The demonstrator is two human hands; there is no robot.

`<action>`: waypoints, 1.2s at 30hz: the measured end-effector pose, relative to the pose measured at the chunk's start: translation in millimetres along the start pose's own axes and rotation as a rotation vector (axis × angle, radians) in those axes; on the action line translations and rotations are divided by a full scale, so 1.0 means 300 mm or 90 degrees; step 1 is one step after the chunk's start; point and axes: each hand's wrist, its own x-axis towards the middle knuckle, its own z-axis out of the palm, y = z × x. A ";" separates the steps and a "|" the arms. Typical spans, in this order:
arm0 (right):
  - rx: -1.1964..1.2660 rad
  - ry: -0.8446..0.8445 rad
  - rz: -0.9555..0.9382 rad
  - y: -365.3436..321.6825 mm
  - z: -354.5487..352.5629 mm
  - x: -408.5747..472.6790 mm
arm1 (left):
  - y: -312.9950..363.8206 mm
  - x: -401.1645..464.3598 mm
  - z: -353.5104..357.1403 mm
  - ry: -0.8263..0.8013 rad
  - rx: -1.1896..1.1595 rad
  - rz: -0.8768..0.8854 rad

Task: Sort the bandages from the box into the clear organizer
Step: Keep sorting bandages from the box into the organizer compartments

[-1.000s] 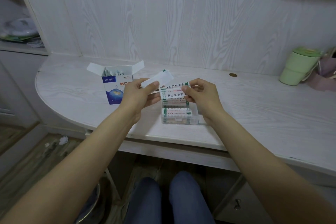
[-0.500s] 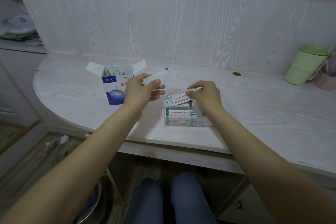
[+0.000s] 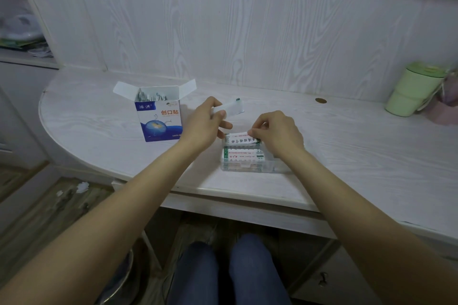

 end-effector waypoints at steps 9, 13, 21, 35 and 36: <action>-0.108 -0.049 -0.036 -0.011 -0.025 0.001 | -0.006 0.045 0.006 -0.056 0.218 0.104; -0.114 -0.061 -0.029 -0.015 -0.033 0.008 | -0.009 0.051 0.004 -0.080 0.233 0.104; -0.140 -0.118 -0.014 -0.034 -0.032 0.024 | 0.002 0.048 0.004 -0.088 0.223 0.071; 0.364 -0.070 -0.046 -0.037 -0.115 -0.013 | 0.058 -0.013 -0.024 -0.121 -0.246 -0.052; 0.401 -0.060 -0.047 -0.038 -0.113 -0.017 | 0.066 -0.017 -0.023 -0.131 -0.271 -0.062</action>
